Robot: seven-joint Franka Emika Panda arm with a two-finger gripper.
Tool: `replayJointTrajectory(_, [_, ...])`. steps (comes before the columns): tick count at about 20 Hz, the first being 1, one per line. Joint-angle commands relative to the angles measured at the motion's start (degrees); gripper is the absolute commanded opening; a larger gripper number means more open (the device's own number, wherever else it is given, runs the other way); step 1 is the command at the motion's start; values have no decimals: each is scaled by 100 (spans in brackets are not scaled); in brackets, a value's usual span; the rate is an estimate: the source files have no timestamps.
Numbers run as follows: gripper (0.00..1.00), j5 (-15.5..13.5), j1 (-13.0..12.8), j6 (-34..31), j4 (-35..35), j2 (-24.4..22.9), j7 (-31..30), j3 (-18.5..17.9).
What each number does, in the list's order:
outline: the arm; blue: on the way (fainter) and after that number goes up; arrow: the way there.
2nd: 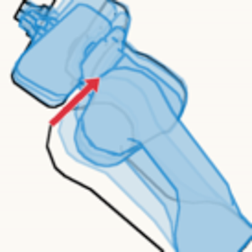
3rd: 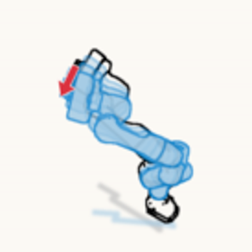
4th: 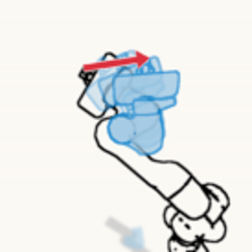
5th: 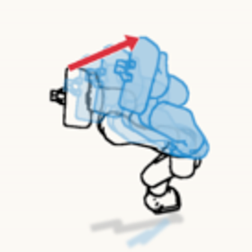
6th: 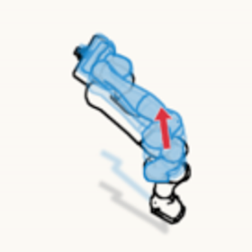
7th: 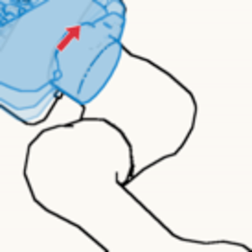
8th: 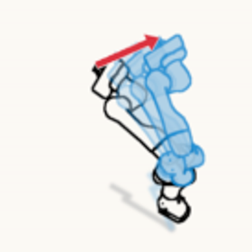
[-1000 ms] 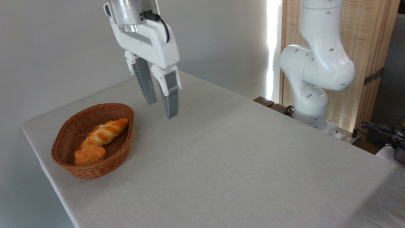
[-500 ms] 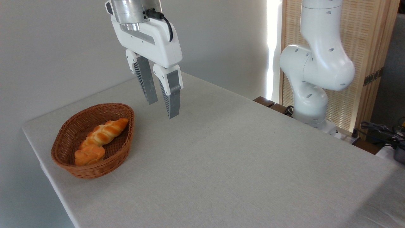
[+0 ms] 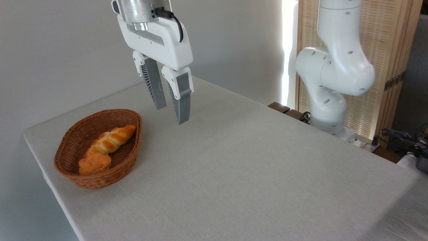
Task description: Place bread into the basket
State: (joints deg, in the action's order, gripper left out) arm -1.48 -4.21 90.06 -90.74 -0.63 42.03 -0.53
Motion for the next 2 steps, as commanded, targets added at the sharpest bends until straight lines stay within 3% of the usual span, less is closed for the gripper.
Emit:
replayJointTrajectory(1, [100,-36,16,82,12,-42,33,-61])
replayJointTrajectory(2, [100,-36,16,82,4,-42,33,-61])
